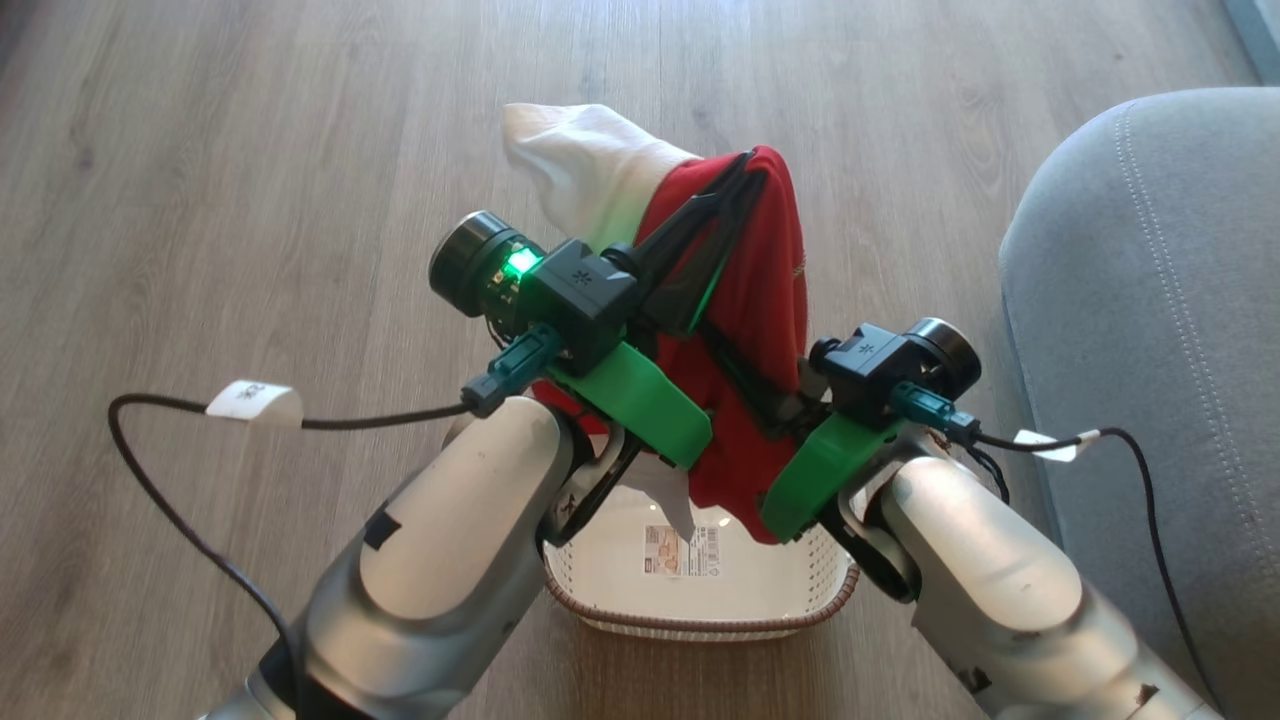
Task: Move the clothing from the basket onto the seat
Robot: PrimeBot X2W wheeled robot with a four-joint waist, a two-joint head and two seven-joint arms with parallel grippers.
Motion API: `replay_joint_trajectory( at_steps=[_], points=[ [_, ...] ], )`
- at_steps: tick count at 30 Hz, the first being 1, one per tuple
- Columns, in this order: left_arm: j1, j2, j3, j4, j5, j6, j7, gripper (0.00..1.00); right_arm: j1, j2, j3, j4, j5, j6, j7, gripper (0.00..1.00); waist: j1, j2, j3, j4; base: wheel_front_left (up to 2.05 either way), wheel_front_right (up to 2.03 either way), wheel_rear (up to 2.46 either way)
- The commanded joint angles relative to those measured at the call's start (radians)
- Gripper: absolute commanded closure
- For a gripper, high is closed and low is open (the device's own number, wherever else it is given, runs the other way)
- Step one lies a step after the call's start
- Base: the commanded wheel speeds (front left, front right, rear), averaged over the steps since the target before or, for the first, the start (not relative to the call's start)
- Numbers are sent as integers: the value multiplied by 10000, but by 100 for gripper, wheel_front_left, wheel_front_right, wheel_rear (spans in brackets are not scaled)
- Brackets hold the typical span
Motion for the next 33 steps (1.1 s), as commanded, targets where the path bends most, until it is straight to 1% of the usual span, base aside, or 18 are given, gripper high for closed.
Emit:
replay_joint_trajectory(
  at_steps=[1, 6, 7, 8, 9, 12, 16, 17, 18, 20, 21, 22, 25, 29, 33],
  points=[
    [-484, 87, 320, -342, -113, 85, -95, 100, -374, 166, 48, -248, 92, -4, -65, 100, 0, 0, 42, 38, 0, 0, 0],
    [-457, 87, 361, -173, -166, 134, -95, 100, -332, 141, -324, -492, 168, -4, -65, 100, 0, 0, 143, 52, 0, 0, 0],
    [-454, 87, 367, -115, -194, 124, -95, 92, -283, 114, -475, -567, 162, -4, -65, 100, 0, 0, 157, 38, 0, 0, 0],
    [-460, 87, 390, -99, -204, 119, -95, 53, -225, 86, -653, -669, 152, -4, -65, 100, 0, 0, 179, 13, 0, 0, 0],
    [-460, 87, 404, -64, -176, 115, -95, 0, -152, 53, -866, -785, 146, -4, -65, 100, 0, 0, 199, -9, 0, 0, 0],
    [-404, 87, 506, 52, -99, 90, -95, 0, 134, -72, -1596, -1130, 87, -4, -65, 100, 0, 0, 262, -130, 0, 0, 0],
    [-246, 92, 696, 258, -22, -82, -95, 0, 555, -255, -2660, -1603, -37, -4, -65, 100, 0, 0, 319, -405, 0, 0, 0],
    [-196, 92, 738, 304, -10, -146, -95, 0, 651, -294, -2926, -1732, -61, -4, -65, 100, 0, 0, 332, -496, 0, 0, 0],
    [-84, 101, 828, 420, 22, -261, -95, 0, 830, -347, -3421, -1987, -121, -4, -65, 100, 0, 0, 332, -729, 0, 0, 0],
    [39, 110, 920, 501, 59, -379, -95, 0, 997, -382, -3819, -2235, -187, -4, -65, 100, 0, 0, 328, -999, 0, 0, 0],
    [39, 110, 920, 501, 59, -379, -95, 0, 997, -382, -3819, -2235, -187, -4, -65, 100, 0, 0, 328, -999, 0, 0, 0],
    [177, 128, 982, 584, 94, -505, -95, 0, 1135, -399, -4096, -2424, -242, -4, -65, 100, 0, 0, 316, -1312, 0, 0, 0],
    [388, 167, 978, 748, 128, -708, -95, 0, 1269, -378, -4308, -2645, -272, -4, -65, 100, 0, 0, 289, -1845, 0, 0, 0],
    [620, 257, 1002, 989, 133, -887, -95, 0, 1364, -276, -4292, -2809, -255, -4, -65, 100, 0, 0, 241, -2692, 0, 0, 0],
    [830, 279, 1118, 1010, 181, -972, -95, 0, 1381, -202, -4214, -2919, -225, -4, -65, 100, 0, 0, 205, -3586, 0, 0, 0]
  ],
)
